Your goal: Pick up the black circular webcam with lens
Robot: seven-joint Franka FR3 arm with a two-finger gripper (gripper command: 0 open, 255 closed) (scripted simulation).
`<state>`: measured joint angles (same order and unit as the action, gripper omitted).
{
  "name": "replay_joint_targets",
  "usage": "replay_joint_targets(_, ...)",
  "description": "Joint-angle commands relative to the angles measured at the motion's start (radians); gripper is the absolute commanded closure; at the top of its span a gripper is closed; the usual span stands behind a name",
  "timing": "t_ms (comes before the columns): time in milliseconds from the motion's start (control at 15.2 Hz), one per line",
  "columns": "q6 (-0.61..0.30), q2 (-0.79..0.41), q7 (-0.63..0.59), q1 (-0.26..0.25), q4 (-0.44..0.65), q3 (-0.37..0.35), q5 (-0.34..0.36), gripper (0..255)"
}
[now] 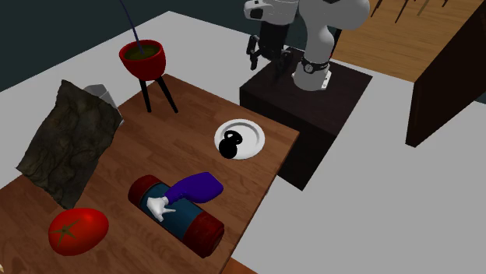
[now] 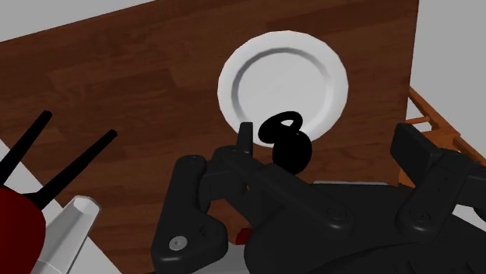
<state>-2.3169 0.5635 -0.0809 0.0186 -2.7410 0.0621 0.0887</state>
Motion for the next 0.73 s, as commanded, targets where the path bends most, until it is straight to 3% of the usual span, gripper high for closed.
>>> replay_joint_targets(0, -0.121, -0.073, 0.001, 0.006, -0.016, 0.007, 0.009, 0)
replay_joint_targets(660, -0.647, -0.543, -0.027, 0.035, 0.054, 0.021, 0.060, 0)
